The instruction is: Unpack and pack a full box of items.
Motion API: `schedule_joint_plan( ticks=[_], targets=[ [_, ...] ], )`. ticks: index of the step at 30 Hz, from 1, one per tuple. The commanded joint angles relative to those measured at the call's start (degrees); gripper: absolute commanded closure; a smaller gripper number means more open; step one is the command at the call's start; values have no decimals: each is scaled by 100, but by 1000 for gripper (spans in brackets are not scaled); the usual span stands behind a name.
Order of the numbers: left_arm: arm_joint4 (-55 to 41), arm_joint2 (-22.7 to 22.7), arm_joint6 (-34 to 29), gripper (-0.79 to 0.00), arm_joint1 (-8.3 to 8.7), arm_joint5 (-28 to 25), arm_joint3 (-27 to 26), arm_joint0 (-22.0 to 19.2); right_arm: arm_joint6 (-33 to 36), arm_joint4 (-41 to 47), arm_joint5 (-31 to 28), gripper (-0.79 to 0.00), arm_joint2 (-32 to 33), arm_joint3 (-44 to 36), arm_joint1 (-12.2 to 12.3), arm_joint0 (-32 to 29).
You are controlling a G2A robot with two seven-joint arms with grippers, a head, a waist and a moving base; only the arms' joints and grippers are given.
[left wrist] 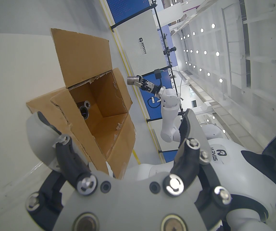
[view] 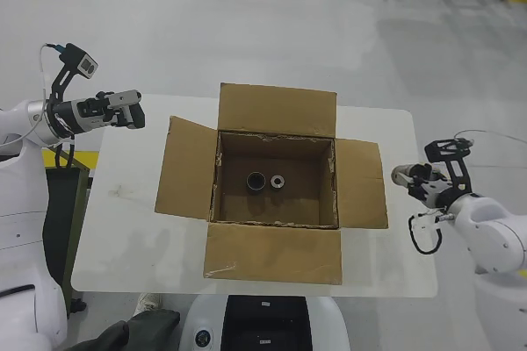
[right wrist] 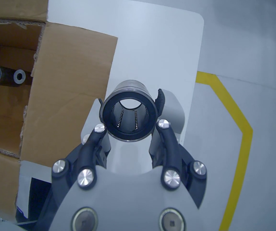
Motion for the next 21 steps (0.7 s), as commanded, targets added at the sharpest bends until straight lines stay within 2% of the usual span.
schedule_joint_plan(
  ticks=[1,21],
  targets=[
    [0,0,0,-785,0,0,0,0,-11,-34,42,0,-19,104,3,18],
    [0,0,0,-785,0,0,0,0,-197,-300,743,0,-565,1394,-32,428]
  ],
)
